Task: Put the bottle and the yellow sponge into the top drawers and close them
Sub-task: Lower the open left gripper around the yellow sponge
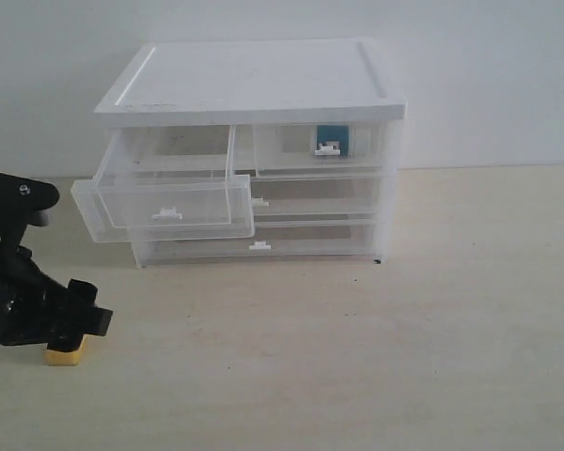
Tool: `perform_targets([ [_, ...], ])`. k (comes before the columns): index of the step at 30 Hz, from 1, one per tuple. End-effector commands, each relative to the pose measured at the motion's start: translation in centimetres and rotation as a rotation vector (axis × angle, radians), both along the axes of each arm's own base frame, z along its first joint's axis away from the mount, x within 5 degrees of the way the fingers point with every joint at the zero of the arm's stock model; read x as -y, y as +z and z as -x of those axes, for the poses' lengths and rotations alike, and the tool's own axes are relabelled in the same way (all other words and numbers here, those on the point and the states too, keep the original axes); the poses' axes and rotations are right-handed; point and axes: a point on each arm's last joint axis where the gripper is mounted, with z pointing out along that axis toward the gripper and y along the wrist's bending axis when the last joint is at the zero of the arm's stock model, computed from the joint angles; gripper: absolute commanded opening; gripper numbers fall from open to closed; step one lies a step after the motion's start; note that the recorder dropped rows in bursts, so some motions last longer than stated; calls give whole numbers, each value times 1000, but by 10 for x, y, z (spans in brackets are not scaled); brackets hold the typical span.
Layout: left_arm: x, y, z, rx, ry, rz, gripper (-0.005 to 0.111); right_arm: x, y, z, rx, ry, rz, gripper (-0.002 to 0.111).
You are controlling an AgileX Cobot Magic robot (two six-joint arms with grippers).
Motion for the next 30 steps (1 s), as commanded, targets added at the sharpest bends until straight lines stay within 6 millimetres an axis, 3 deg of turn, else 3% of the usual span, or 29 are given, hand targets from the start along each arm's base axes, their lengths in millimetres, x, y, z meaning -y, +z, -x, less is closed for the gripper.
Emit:
perform_targets([
  [1,0,-18,-10,-19,24,-19,75,0,0,0,10,1,0,0],
  [8,-18,-46,-30,-71,71,37,75,0,0,0,10,1,0,0],
  [13,-19,-54,-40,-54,36,144,75,0,0,0,10,1,0,0],
  [21,-39,-66,-47,-87,101,125,75,0,0,0,10,1,0,0],
  [30,-35,-73,-52,-85,55,178,74,0,0,0,10,1,0,0],
])
